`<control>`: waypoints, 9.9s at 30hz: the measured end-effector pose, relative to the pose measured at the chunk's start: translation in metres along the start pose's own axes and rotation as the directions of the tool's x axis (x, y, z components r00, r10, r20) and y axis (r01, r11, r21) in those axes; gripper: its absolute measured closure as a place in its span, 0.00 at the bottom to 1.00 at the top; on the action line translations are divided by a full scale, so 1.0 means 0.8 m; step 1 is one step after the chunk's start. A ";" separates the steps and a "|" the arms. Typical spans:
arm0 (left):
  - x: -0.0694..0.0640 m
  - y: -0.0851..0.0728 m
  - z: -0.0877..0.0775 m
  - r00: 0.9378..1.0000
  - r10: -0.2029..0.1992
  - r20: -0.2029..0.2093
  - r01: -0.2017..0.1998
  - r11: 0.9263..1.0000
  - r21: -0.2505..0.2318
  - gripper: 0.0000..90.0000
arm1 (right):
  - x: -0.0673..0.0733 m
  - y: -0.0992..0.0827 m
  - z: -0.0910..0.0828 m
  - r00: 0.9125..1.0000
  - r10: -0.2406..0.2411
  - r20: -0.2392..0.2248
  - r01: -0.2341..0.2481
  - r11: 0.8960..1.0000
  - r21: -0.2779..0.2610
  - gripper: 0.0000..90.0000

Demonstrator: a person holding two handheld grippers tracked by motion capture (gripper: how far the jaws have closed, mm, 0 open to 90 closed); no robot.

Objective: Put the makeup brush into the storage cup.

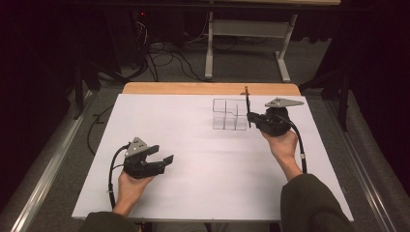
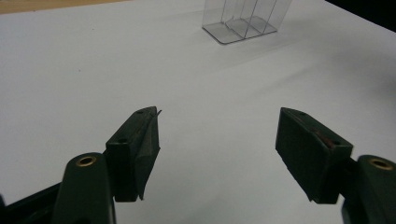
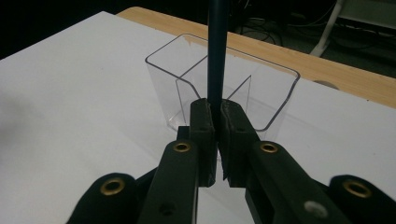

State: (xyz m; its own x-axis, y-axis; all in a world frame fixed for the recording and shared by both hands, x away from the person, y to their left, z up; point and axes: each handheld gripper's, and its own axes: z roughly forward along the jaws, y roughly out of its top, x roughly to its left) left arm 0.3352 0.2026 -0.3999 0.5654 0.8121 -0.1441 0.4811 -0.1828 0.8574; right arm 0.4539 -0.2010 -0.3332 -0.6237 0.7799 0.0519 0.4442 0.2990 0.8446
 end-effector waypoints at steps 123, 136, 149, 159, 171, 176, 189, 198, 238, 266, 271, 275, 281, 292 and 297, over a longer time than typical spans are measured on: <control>-0.004 -0.001 0.004 1.000 0.008 0.011 -0.008 1.000 0.014 0.35 | -0.019 0.018 0.086 0.990 0.002 0.138 -0.016 0.995 0.101 0.86; -0.005 0.000 0.004 1.000 0.007 0.011 -0.008 1.000 0.013 0.34 | -0.011 0.024 0.070 0.992 -0.013 0.128 0.002 0.997 0.081 0.81; -0.004 -0.001 0.004 1.000 0.004 0.009 -0.005 1.000 0.013 0.34 | -0.011 0.027 0.056 0.992 -0.022 0.127 0.012 0.997 0.078 0.75; -0.003 -0.001 0.005 1.000 0.002 0.010 -0.002 1.000 0.013 0.34 | -0.013 0.027 0.049 0.992 -0.021 0.126 0.011 0.997 0.076 0.73; -0.004 -0.001 0.005 1.000 0.002 0.010 -0.002 1.000 0.012 0.34 | -0.014 0.029 0.037 0.993 -0.013 0.120 0.006 0.998 0.058 0.64; -0.004 -0.001 0.005 1.000 0.003 0.009 -0.003 1.000 0.013 0.34 | -0.015 0.030 0.031 0.993 -0.005 0.117 -0.001 0.999 0.050 0.62; -0.004 0.000 0.005 1.000 0.003 0.010 -0.003 1.000 0.013 0.34 | -0.022 0.020 0.017 0.992 0.018 0.127 -0.022 0.999 0.035 0.57; -0.004 0.000 0.005 1.000 0.003 0.009 -0.004 1.000 0.012 0.34 | -0.028 0.013 0.006 0.992 0.031 0.122 -0.035 0.999 0.029 0.54; -0.003 0.000 0.005 1.000 -0.009 0.010 0.008 1.000 0.006 0.34 | -0.046 -0.015 -0.032 0.992 0.075 0.099 -0.075 0.997 -0.001 0.53; -0.004 0.000 0.005 1.000 -0.006 0.010 0.006 1.000 0.003 0.34 | -0.047 -0.039 -0.052 0.993 0.096 0.072 -0.094 0.995 -0.038 0.52; -0.004 0.000 0.005 1.000 -0.006 0.009 0.006 1.000 0.004 0.34 | -0.045 -0.043 -0.056 0.993 0.094 0.065 -0.092 0.995 -0.035 0.52; -0.005 0.000 0.006 1.000 -0.003 0.012 0.003 1.000 0.006 0.34 | -0.044 -0.045 -0.058 0.994 0.093 0.060 -0.091 0.995 -0.041 0.52; -0.005 0.000 0.006 1.000 -0.004 0.011 0.004 1.000 0.005 0.34 | -0.041 -0.049 -0.062 0.994 0.094 0.050 -0.092 0.995 -0.043 0.52; -0.005 0.000 0.006 1.000 -0.003 0.011 0.003 1.000 0.006 0.34 | -0.036 -0.055 -0.071 0.996 0.085 0.035 -0.083 0.995 -0.051 0.52; -0.005 0.000 0.006 1.000 -0.004 0.010 0.004 1.000 0.006 0.34 | -0.029 -0.055 -0.074 0.996 0.082 0.022 -0.081 0.995 -0.055 0.52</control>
State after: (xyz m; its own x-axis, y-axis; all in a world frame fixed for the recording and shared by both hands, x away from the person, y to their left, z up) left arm 0.3362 0.1969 -0.4016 0.5702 0.8072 -0.1525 0.4870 -0.1827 0.8541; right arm 0.4108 -0.2652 -0.3397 -0.5710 0.8136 0.1097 0.4574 0.2043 0.8655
